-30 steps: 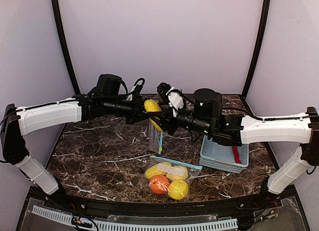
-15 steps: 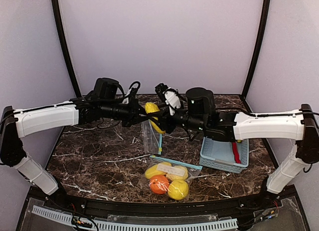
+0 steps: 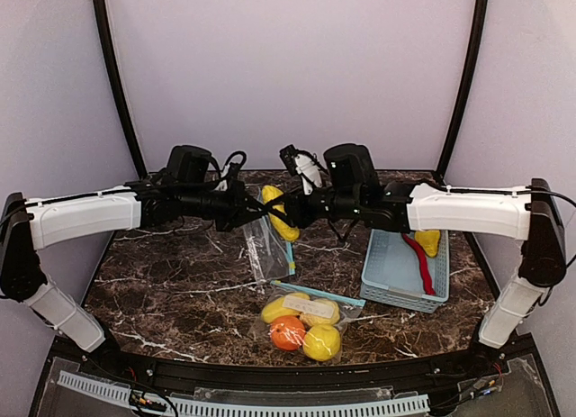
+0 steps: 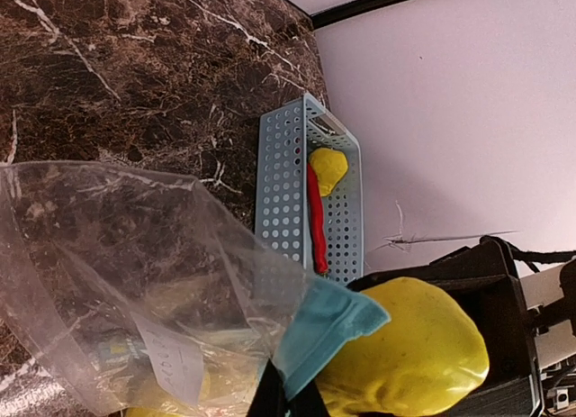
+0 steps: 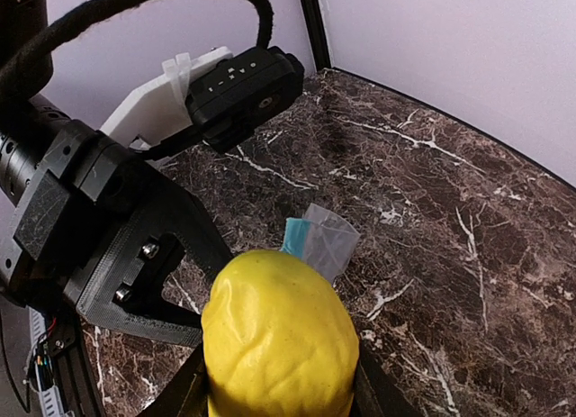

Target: Place the food in the zip-top bag and seal the zipper

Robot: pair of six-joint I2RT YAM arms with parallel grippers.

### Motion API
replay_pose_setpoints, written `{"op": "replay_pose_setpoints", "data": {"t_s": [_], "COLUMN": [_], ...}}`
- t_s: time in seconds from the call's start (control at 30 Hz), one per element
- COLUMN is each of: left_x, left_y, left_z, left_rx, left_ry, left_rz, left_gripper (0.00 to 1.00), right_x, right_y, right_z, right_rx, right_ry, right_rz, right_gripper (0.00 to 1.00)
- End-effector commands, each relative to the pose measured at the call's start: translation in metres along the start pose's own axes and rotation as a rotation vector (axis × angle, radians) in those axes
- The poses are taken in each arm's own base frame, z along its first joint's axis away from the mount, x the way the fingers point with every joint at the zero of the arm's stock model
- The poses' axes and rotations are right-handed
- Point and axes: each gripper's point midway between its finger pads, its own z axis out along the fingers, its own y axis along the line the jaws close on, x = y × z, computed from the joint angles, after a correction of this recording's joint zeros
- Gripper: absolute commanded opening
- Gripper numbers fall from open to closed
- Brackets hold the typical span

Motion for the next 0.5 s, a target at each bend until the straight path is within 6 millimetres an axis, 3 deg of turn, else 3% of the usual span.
{"op": "replay_pose_setpoints", "data": {"t_s": [0.0,0.3,0.47], "left_x": [-0.004,-0.007,-0.003], "left_y": [-0.053,-0.047,-0.043], "left_z": [-0.024,-0.030,-0.028], "left_rx": [0.174,0.156,0.154], "left_ry": [-0.040,-0.060,-0.043], "left_rz": [0.080,0.085,0.080], "left_gripper": [0.01,0.01,0.01], "right_x": [0.058,0.081,0.075], "right_y": [-0.004,0.000,0.007], "right_z": [0.016,0.021,0.019], "right_rx": [-0.032,-0.081,-0.124], "right_ry": [0.220,0.309,0.291], "right_rz": [0.113,0.179,0.158], "right_gripper": [0.36,0.33,0.32]}}
